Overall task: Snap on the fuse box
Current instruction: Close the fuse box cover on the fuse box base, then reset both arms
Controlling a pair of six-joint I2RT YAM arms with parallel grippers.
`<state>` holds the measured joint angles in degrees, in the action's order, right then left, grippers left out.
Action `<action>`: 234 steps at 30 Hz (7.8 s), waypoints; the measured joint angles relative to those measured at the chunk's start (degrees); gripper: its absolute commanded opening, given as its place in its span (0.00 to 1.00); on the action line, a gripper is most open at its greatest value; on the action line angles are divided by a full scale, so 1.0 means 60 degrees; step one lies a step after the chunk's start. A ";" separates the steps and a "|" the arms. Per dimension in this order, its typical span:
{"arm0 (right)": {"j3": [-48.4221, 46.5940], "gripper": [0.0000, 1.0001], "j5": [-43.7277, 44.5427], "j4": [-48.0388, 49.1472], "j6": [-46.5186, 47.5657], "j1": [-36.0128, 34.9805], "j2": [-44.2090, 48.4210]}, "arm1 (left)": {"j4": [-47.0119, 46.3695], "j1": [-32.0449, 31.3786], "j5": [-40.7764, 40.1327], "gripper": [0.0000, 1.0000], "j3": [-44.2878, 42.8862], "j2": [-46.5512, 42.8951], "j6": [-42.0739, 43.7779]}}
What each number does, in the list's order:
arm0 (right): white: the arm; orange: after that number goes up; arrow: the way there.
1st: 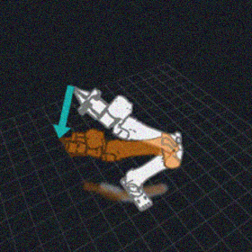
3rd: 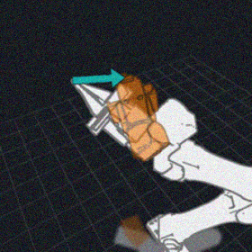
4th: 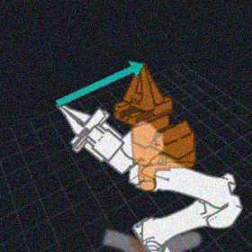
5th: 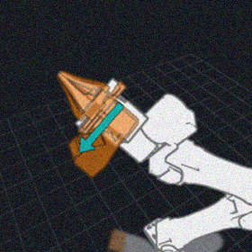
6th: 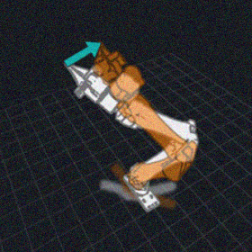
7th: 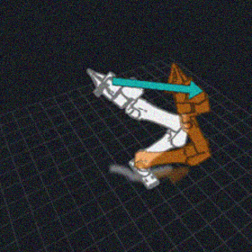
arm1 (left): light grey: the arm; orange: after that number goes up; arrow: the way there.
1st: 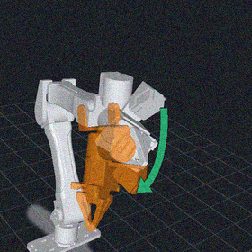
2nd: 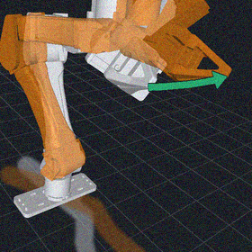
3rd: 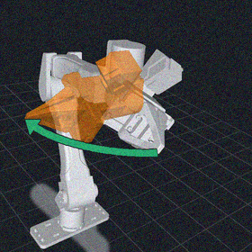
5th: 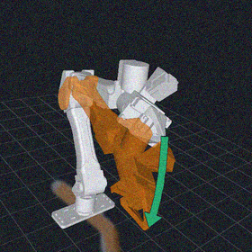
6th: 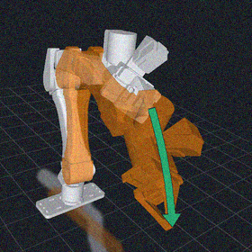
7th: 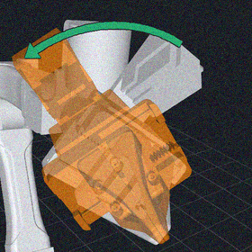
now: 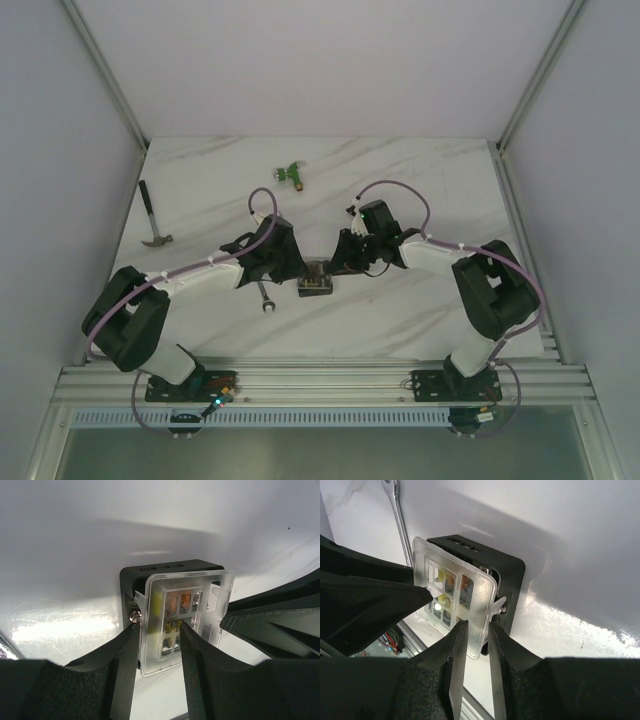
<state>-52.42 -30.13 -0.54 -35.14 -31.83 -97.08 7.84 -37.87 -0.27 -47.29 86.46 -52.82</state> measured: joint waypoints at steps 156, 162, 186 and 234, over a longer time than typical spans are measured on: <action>-0.0965 0.24 -0.1155 0.0302 0.1541 0.0335 -0.1606 | -0.3621 0.1781 0.2951 0.31 0.1905 0.0543 0.0393; -0.1016 0.32 -0.0703 -0.0098 0.1683 0.0299 -0.1326 | -0.3432 0.1253 0.2218 0.33 0.1705 0.0430 0.0226; 0.3202 0.99 0.7271 0.1570 0.3497 0.2721 0.5257 | -0.0572 0.2339 -0.2896 1.00 0.1716 -0.4124 0.1388; 0.6692 1.00 0.6521 1.1956 0.5956 0.5129 0.1563 | -1.1530 0.6094 -0.2769 1.00 0.5071 0.0095 0.7832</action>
<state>-12.27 8.99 71.20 0.60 -1.06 -87.70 -61.34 -1.30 -16.88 -16.86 87.02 -5.82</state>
